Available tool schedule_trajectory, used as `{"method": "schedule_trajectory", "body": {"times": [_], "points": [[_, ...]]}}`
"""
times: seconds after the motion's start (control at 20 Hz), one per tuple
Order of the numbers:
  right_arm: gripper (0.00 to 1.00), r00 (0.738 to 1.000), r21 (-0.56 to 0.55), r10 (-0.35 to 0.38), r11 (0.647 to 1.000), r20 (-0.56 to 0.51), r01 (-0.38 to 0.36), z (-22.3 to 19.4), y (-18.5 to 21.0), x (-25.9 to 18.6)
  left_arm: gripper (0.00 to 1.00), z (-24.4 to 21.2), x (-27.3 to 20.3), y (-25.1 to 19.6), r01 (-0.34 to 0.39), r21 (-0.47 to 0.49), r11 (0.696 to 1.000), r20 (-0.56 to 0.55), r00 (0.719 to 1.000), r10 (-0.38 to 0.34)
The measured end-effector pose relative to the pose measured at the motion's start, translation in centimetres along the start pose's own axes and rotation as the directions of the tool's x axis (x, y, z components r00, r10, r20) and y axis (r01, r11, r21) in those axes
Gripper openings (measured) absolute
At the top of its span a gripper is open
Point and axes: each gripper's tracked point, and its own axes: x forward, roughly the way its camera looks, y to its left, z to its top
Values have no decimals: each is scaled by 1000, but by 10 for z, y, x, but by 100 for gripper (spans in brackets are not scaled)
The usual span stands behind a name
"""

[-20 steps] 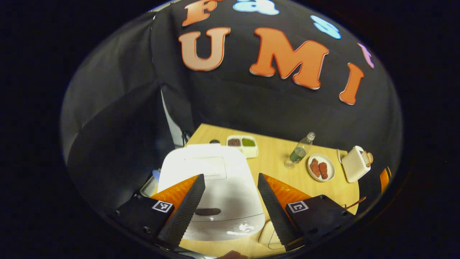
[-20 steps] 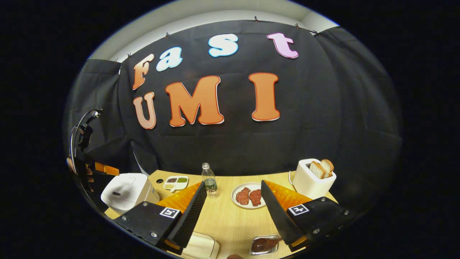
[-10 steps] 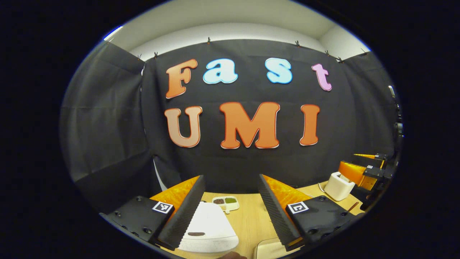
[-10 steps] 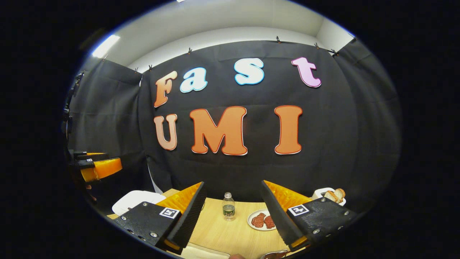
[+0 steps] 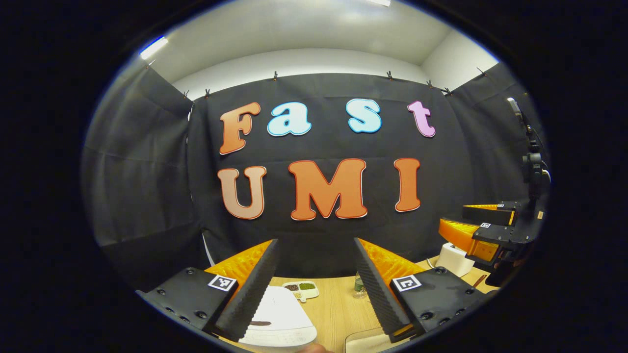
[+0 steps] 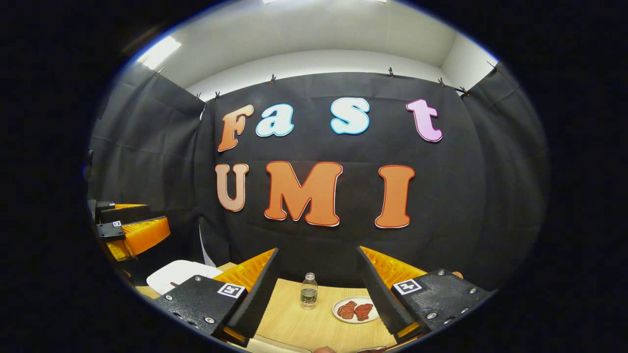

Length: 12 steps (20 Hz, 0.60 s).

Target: Close the left gripper, press the button to open the rice cooker; take a wooden spoon from the chopstick holder with the right hand, scoop a spoonful of rice and pour it into the rice cooker, then put the wooden spoon back into the chopstick holder.

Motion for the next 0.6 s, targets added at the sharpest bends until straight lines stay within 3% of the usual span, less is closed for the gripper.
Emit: {"method": "schedule_trajectory", "body": {"times": [0.35,0.6], "points": [[94,1000,3,-6,1000,-1,6,-4,-2,-3,100,-4,-5,-6,22,-16,1000,-5,1000,-22],[95,1000,-4,-1,1000,4,1,-6,3,1,100,-7,-8,1,-1,3,1000,-3,1000,1]]}}
